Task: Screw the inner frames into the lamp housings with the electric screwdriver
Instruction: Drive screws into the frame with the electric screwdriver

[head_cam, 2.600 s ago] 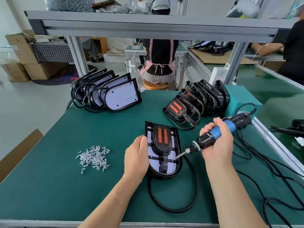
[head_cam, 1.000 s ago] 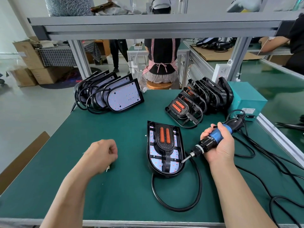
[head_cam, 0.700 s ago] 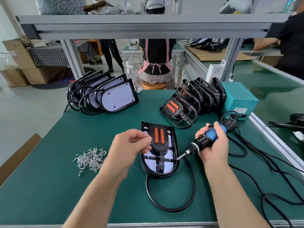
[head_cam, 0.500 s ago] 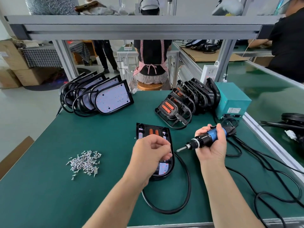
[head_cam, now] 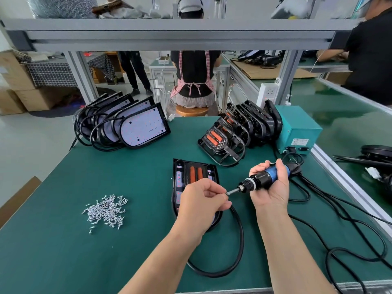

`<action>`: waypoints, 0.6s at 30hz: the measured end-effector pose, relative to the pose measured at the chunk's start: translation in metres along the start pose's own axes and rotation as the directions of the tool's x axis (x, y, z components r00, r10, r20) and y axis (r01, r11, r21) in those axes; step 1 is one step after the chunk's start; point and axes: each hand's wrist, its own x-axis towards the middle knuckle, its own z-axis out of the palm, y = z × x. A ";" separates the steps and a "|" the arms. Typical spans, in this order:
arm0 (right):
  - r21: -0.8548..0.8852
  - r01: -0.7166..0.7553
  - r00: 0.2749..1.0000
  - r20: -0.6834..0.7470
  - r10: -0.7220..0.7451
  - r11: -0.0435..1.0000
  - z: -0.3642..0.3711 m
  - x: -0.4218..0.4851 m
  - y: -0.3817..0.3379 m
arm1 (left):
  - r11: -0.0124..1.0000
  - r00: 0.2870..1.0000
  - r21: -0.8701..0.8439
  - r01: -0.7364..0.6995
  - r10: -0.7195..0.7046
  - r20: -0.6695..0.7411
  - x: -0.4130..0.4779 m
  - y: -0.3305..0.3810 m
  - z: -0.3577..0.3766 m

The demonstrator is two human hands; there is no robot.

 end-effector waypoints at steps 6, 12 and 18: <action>0.023 -0.004 1.000 -0.004 0.004 1.000 0.000 0.000 -0.001 | 0.999 1.000 -0.053 0.003 -0.004 -0.019 -0.001 -0.001 0.003; 0.023 -0.005 1.000 -0.003 0.005 1.000 -0.001 0.001 -0.001 | 0.997 0.999 -0.082 -0.002 -0.002 -0.046 -0.003 -0.004 0.006; 0.021 -0.008 1.000 -0.011 0.008 1.000 -0.002 0.002 -0.001 | 0.994 0.995 -0.104 -0.035 0.025 -0.092 -0.002 -0.008 0.010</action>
